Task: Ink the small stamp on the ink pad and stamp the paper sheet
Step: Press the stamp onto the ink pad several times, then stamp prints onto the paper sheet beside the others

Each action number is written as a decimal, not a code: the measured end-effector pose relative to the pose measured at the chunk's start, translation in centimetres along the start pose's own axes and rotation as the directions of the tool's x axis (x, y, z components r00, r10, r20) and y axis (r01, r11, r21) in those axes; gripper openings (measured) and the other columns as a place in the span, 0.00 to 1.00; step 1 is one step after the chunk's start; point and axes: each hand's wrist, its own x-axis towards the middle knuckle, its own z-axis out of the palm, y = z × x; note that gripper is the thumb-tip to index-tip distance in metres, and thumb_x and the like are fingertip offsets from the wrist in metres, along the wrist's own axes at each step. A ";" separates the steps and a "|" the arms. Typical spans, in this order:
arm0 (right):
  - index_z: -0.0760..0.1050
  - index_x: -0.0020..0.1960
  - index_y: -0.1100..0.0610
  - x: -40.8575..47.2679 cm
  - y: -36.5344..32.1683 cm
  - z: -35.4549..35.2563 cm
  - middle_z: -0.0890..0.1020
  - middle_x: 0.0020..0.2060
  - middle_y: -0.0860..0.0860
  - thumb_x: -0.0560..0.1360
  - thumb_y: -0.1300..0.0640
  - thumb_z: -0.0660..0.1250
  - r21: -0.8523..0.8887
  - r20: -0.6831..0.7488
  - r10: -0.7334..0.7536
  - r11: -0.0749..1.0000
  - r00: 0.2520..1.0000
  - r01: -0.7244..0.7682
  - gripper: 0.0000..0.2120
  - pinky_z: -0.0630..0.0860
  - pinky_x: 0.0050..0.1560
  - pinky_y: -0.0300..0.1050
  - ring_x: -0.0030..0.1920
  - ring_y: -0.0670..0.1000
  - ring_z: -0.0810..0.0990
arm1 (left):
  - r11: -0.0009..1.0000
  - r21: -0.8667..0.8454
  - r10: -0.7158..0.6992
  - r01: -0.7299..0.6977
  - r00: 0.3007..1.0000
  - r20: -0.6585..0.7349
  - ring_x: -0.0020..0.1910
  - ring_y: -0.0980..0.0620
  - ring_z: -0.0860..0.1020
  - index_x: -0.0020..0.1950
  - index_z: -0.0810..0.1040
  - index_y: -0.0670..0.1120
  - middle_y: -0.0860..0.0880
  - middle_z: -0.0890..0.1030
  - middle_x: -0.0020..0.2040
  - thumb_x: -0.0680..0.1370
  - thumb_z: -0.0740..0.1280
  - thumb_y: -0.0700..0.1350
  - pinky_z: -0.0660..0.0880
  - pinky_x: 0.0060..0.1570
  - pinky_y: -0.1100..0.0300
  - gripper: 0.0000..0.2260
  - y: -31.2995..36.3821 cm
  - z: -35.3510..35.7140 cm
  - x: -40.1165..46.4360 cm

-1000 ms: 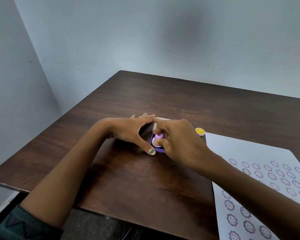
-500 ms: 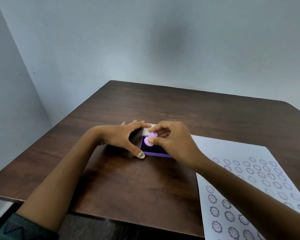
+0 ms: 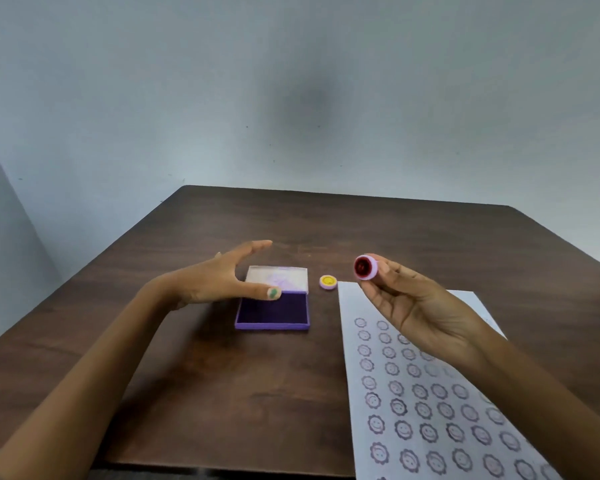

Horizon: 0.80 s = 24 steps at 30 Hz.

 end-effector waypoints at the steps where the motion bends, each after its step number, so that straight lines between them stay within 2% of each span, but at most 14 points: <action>1: 0.83 0.46 0.61 -0.2 -0.4 -0.5 0.85 0.47 0.57 0.64 0.64 0.69 0.014 -0.007 -0.005 1.000 1.000 0.005 0.11 0.81 0.41 0.40 0.49 0.51 0.84 | 1.000 0.015 0.015 -0.015 1.000 -0.022 0.76 0.51 0.50 0.71 0.55 0.68 0.61 0.56 0.76 0.59 0.69 0.72 0.52 0.73 0.47 0.43 0.9 0.5 0.2; 2: 0.83 0.46 0.61 -0.5 -0.9 -1.1 0.85 0.47 0.56 0.64 0.64 0.69 0.027 -0.016 -0.016 0.999 1.000 0.017 0.11 0.81 0.42 0.40 0.49 0.51 0.84 | 0.999 0.025 0.044 -0.043 0.998 -0.035 0.76 0.50 0.48 0.71 0.55 0.68 0.61 0.56 0.75 0.59 0.68 0.73 0.49 0.74 0.45 0.43 2.1 1.1 0.6; 4: 0.83 0.45 0.61 -0.9 -1.7 -2.1 0.86 0.46 0.56 0.64 0.64 0.69 0.037 -0.029 -0.044 0.998 0.999 0.045 0.10 0.81 0.42 0.40 0.49 0.51 0.84 | 0.992 0.031 0.123 -0.122 0.991 -0.043 0.75 0.53 0.44 0.73 0.55 0.65 0.61 0.56 0.75 0.62 0.67 0.72 0.42 0.73 0.48 0.42 4.6 2.7 1.4; 6: 0.83 0.45 0.61 -1.4 -2.4 -3.1 0.86 0.45 0.56 0.65 0.64 0.68 0.041 -0.035 -0.067 0.997 0.997 0.069 0.10 0.81 0.41 0.39 0.48 0.50 0.84 | 0.976 0.067 0.208 -0.207 0.978 -0.012 0.72 0.59 0.44 0.75 0.53 0.60 0.59 0.55 0.76 0.65 0.66 0.69 0.39 0.70 0.54 0.42 7.0 4.6 2.5; 8: 0.82 0.46 0.62 -1.8 -3.0 -4.2 0.86 0.45 0.56 0.66 0.65 0.68 0.047 -0.043 -0.086 0.995 0.995 0.088 0.10 0.81 0.41 0.39 0.48 0.50 0.84 | 0.961 0.121 0.245 -0.250 0.968 0.051 0.69 0.62 0.46 0.76 0.51 0.57 0.56 0.53 0.77 0.65 0.64 0.68 0.38 0.70 0.54 0.43 9.2 6.6 3.8; 11: 0.82 0.47 0.63 -2.5 -4.0 -5.7 0.85 0.46 0.57 0.66 0.65 0.68 0.052 -0.076 -0.106 0.993 0.991 0.110 0.11 0.81 0.41 0.39 0.48 0.51 0.84 | 0.953 0.197 0.207 -0.229 0.970 0.127 0.68 0.60 0.46 0.76 0.48 0.56 0.54 0.50 0.78 0.68 0.66 0.66 0.42 0.71 0.50 0.42 11.3 9.2 5.6; 16: 0.80 0.50 0.64 -3.4 -5.6 -8.2 0.85 0.47 0.58 0.67 0.66 0.68 0.044 -0.118 -0.116 0.992 0.986 0.122 0.12 0.81 0.42 0.40 0.48 0.52 0.84 | 0.931 0.274 0.191 -0.240 0.962 0.196 0.75 0.53 0.48 0.77 0.48 0.52 0.53 0.50 0.78 0.71 0.65 0.64 0.46 0.71 0.53 0.42 12.6 11.6 7.2; 21: 0.77 0.55 0.66 -3.3 -6.7 -9.5 0.85 0.45 0.57 0.69 0.65 0.66 0.005 -0.115 -0.118 0.993 0.986 0.119 0.15 0.82 0.42 0.39 0.44 0.51 0.84 | 0.927 0.298 0.169 -0.229 0.962 0.214 0.76 0.55 0.48 0.77 0.47 0.52 0.54 0.48 0.78 0.69 0.63 0.67 0.46 0.70 0.58 0.43 11.8 13.0 7.5; 24: 0.76 0.54 0.65 -2.7 -6.9 -9.7 0.85 0.43 0.57 0.67 0.65 0.67 0.000 -0.105 -0.109 0.994 0.988 0.109 0.15 0.82 0.41 0.39 0.43 0.50 0.84 | 0.911 0.330 0.191 -0.246 0.963 0.192 0.75 0.58 0.45 0.77 0.46 0.52 0.55 0.47 0.78 0.69 0.63 0.68 0.43 0.69 0.61 0.45 11.2 13.6 7.5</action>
